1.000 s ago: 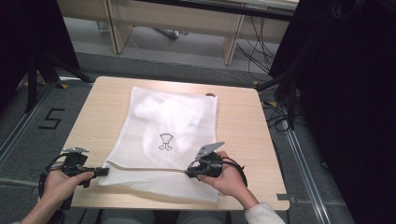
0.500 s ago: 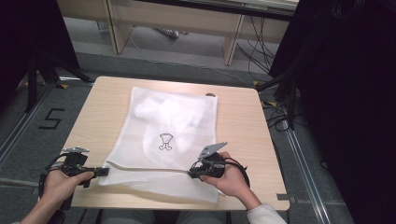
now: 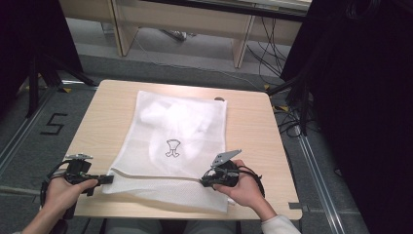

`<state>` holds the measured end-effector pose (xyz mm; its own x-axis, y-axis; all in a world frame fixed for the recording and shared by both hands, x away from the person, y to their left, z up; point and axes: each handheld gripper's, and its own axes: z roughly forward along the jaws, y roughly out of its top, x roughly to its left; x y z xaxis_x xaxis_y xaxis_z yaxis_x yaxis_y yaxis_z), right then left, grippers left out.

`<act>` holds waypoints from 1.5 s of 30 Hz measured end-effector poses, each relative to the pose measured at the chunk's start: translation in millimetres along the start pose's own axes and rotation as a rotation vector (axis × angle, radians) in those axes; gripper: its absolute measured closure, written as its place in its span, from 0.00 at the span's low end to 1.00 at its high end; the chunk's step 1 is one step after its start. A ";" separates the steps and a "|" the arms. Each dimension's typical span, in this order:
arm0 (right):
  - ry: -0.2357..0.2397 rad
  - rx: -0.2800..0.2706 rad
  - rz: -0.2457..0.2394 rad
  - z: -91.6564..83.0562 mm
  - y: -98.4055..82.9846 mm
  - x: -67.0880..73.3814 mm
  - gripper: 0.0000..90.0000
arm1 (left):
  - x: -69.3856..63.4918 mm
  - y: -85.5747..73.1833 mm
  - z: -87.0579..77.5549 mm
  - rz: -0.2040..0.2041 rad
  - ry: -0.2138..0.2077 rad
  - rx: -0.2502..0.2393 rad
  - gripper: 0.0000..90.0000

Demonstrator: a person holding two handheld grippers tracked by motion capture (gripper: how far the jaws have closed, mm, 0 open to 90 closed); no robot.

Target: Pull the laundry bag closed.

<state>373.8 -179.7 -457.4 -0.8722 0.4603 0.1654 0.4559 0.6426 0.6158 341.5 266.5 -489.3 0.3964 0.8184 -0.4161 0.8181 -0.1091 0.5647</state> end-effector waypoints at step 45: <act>-0.022 -0.005 0.042 -27.2 -28.5 -10.0 0.92 | 0.5 -0.6 -0.5 -0.004 -0.002 0.007 0.96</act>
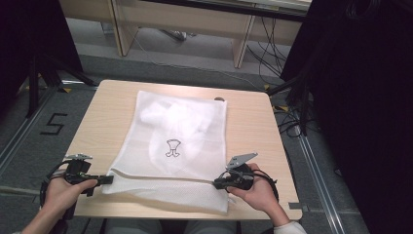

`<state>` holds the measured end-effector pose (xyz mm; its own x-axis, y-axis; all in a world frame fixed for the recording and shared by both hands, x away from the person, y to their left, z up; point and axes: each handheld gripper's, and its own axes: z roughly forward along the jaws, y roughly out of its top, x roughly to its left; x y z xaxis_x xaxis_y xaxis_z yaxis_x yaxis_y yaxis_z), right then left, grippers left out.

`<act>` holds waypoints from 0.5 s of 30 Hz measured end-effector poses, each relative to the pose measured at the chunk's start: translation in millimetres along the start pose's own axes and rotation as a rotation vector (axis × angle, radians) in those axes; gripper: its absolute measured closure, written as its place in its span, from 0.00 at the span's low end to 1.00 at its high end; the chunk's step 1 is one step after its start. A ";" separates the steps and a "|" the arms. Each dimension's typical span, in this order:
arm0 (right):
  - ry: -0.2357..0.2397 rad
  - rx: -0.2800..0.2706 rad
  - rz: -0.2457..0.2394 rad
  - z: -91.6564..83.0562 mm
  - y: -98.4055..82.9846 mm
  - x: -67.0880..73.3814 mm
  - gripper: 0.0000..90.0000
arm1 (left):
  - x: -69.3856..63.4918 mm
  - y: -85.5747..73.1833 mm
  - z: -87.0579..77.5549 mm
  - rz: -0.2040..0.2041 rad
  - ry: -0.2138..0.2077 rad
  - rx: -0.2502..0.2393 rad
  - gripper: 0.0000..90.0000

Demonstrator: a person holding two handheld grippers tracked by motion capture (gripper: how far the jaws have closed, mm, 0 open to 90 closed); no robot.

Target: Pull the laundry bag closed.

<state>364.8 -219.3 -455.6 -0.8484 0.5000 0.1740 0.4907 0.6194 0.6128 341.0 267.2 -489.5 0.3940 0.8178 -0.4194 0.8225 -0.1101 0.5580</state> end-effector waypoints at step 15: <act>0.003 -0.002 0.014 -8.6 -2.3 -0.8 0.92 | -2.1 -0.5 2.0 -0.035 -0.012 -0.022 0.96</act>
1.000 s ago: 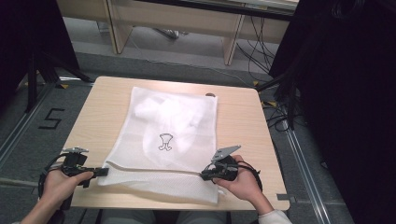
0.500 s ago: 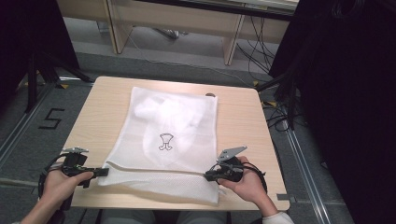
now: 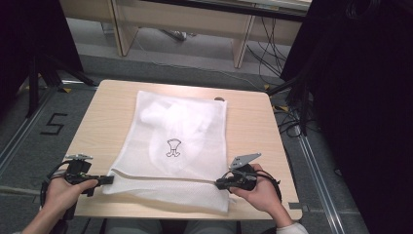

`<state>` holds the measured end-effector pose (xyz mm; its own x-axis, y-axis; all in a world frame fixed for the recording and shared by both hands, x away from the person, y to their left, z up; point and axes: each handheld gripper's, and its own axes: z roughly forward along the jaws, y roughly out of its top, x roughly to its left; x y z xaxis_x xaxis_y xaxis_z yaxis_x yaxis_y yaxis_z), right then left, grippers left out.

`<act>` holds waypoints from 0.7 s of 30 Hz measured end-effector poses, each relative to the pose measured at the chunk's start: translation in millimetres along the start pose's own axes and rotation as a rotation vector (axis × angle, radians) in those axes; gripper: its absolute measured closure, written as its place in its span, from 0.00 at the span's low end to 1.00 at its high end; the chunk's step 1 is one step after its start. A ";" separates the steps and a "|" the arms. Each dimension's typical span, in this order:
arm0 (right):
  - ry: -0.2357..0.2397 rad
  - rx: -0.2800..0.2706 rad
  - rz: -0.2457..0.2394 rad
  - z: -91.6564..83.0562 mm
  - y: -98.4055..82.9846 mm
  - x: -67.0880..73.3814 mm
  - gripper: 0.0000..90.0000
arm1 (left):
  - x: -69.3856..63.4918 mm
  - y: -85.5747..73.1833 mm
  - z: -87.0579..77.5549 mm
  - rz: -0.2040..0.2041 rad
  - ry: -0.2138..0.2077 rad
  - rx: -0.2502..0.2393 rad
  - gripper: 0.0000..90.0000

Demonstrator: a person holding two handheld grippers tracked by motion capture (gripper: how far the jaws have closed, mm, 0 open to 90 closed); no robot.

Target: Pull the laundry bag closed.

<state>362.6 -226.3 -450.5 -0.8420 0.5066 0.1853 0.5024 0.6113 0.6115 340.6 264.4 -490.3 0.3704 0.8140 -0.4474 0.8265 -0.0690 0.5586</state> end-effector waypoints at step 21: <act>0.025 0.052 0.076 -4.9 -14.7 -8.1 0.92 | 2.2 -0.1 0.2 -0.006 0.023 0.025 0.96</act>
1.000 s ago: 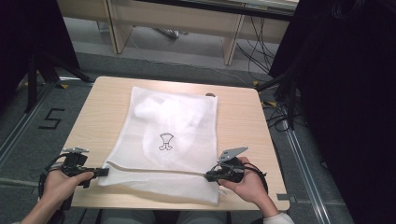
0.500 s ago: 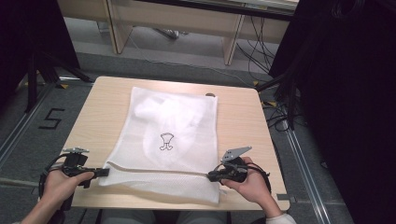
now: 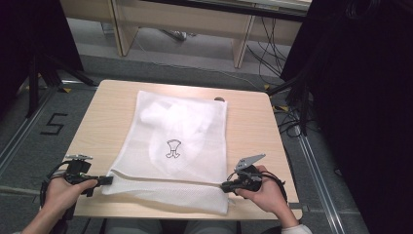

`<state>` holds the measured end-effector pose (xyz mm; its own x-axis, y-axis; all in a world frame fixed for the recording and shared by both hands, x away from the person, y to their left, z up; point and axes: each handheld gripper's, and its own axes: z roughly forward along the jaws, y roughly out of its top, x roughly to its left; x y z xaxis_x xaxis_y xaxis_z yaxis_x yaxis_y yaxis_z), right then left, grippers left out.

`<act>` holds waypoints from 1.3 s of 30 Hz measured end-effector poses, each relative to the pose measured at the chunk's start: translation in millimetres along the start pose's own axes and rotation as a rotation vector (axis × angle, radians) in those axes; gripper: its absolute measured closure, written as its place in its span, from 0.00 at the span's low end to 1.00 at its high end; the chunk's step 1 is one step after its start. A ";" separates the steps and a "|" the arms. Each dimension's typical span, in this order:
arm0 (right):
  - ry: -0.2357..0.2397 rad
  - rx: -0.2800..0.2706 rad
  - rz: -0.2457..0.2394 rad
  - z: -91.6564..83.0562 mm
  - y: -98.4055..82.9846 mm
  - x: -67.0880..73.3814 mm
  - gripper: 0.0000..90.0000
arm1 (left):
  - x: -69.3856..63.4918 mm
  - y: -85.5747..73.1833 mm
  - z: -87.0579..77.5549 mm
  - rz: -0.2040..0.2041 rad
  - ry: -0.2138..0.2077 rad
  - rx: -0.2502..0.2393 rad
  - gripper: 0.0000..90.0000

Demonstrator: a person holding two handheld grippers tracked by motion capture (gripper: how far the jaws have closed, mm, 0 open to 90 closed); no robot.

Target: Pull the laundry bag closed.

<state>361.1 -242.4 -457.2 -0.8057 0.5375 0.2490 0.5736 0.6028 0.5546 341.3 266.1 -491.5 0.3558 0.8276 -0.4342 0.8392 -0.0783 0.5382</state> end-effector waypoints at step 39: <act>-0.027 0.029 -0.031 10.8 -6.7 -4.3 0.87 | 2.6 -2.7 -4.2 0.124 0.089 -0.015 0.74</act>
<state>362.3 -242.3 -470.5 -0.8189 0.5339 0.2105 0.5529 0.6357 0.5386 338.3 270.9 -491.0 0.4177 0.8583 -0.2982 0.7845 -0.1751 0.5949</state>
